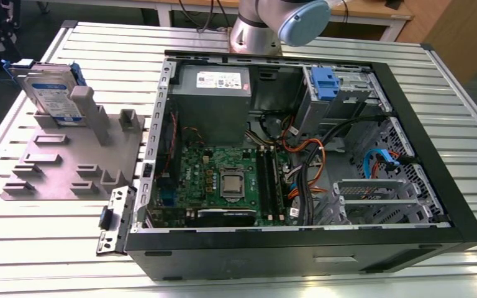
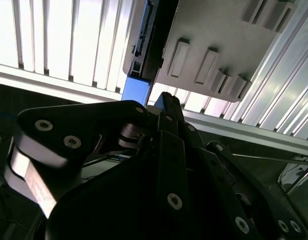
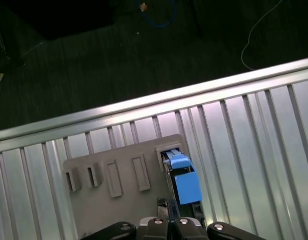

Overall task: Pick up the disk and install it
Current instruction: 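Pick up the disk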

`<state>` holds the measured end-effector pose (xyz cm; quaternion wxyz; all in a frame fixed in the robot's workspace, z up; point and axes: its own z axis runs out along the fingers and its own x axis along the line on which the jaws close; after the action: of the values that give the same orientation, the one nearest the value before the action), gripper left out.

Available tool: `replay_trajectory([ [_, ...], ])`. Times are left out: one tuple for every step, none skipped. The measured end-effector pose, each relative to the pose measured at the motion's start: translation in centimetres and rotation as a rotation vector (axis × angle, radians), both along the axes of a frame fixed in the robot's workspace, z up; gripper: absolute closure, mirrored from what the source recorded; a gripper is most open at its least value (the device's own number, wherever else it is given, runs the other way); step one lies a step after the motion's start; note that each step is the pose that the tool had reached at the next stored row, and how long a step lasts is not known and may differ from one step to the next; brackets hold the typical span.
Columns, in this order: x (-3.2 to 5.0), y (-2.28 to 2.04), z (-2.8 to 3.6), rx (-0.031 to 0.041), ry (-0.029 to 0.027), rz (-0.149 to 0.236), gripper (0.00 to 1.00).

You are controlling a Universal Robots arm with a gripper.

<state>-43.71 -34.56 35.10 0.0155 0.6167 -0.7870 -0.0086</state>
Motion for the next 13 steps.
replay_trajectory([
  [0.00,0.00,-0.02,0.0008,-0.0013,0.007,0.89],
  [-0.01,0.00,-0.03,0.0021,-0.0039,0.011,0.89],
  [-0.03,0.00,-0.05,0.0032,-0.0075,0.014,0.89],
  [-0.06,0.00,-0.07,0.0050,-0.0106,0.016,0.83],
  [-0.09,0.00,-0.10,0.0076,-0.0134,0.018,0.77],
  [-0.14,0.00,-0.14,0.0106,-0.0161,0.020,0.77],
  [-0.18,0.00,-0.19,0.0126,-0.0192,0.022,0.71],
  [-0.20,0.00,-0.24,0.0146,-0.0221,0.025,0.65],
  [-0.22,0.00,-0.29,0.0167,-0.0245,0.028,0.59],
  [-0.22,0.01,-0.35,0.0190,-0.0261,0.035,0.59],
  [-0.22,0.01,-0.36,0.0205,-0.0265,0.046,0.53],
  [-0.22,0.01,-0.38,0.0214,-0.0269,0.059,0.53],
  [-0.22,0.00,-0.41,0.0217,-0.0275,0.073,0.53],
])
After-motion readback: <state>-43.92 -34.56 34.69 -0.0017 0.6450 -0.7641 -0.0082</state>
